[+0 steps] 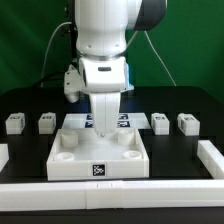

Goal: Assemble one leg

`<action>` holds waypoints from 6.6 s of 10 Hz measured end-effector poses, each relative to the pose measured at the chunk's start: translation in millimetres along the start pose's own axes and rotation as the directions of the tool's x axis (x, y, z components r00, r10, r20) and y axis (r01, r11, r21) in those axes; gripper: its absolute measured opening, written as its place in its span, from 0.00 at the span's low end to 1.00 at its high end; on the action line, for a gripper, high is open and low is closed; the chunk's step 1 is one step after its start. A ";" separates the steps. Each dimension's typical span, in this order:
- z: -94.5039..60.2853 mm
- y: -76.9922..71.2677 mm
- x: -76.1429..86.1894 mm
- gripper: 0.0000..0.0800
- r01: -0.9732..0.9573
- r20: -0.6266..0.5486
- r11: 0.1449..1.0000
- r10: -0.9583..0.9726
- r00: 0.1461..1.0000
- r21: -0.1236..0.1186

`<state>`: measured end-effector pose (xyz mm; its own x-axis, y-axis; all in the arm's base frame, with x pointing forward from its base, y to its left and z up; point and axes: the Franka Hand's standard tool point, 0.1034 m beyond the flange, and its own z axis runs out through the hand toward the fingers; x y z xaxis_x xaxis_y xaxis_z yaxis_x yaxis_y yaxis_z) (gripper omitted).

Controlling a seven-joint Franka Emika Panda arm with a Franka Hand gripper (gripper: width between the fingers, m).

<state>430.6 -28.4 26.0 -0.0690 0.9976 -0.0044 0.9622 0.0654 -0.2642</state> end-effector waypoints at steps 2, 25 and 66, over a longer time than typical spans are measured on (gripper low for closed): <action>7.0 1.0 7.5 0.81 -0.016 -0.005 1.000 0.016 1.000 0.012; -6.2 52.8 80.6 0.09 -0.110 -0.026 0.993 0.109 0.994 -0.040; -39.9 12.2 174.2 0.81 -0.996 -0.130 0.084 0.988 0.081 0.017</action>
Offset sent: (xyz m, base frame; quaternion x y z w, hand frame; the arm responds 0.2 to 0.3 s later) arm 0.0055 0.0075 -0.0008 0.0008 0.0029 0.0063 1.0000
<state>440.8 147.1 60.4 0.9795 0.1482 -0.1364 0.1448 -0.9889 -0.0342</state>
